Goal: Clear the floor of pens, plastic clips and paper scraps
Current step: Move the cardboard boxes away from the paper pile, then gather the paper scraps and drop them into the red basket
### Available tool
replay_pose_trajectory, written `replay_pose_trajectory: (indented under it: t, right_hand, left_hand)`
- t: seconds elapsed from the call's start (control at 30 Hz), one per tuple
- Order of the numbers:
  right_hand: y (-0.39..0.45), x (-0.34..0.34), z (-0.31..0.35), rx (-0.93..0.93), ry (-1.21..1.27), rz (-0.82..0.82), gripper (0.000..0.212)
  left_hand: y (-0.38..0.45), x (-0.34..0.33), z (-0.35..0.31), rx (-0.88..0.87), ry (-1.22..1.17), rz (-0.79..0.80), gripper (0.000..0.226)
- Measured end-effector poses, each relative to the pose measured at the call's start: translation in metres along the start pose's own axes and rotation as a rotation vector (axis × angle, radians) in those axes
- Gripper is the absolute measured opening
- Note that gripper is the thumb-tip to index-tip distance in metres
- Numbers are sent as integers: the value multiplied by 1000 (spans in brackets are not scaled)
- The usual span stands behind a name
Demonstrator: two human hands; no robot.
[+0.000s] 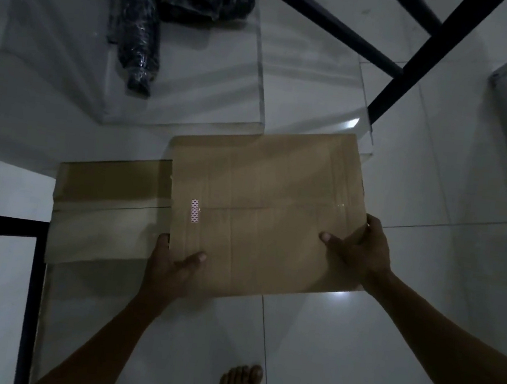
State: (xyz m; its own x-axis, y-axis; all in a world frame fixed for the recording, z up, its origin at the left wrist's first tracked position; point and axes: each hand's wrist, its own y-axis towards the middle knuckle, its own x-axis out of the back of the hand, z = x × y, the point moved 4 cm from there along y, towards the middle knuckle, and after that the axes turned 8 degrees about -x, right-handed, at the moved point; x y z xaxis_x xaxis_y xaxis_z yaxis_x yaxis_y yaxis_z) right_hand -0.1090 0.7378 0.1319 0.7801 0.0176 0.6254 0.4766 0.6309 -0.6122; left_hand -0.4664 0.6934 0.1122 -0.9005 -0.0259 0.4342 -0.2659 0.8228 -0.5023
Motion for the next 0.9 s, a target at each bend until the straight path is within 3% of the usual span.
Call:
replay_pose_trajectory:
  t: [0.2,0.3,0.47,0.73,0.9]
  right_hand:
    - [-12,2,0,-49,-14,-12,118]
    - [-31,12,-2,-104,27,-51,131]
    - [-89,61,-23,-53,3,-102,95]
    - [-190,168,-109,-175,129,-144,76]
    - [-262,234,-208,-244,256,-209,69]
  left_hand:
    - [-6,2,-11,16,120,29,70]
    - [-13,9,-32,-7,280,-58,84]
    - [-63,-15,-109,-237,365,-89,72]
    - [-211,-119,-192,-508,263,319,40]
    - [-334,-183,-209,-694,265,485,34]
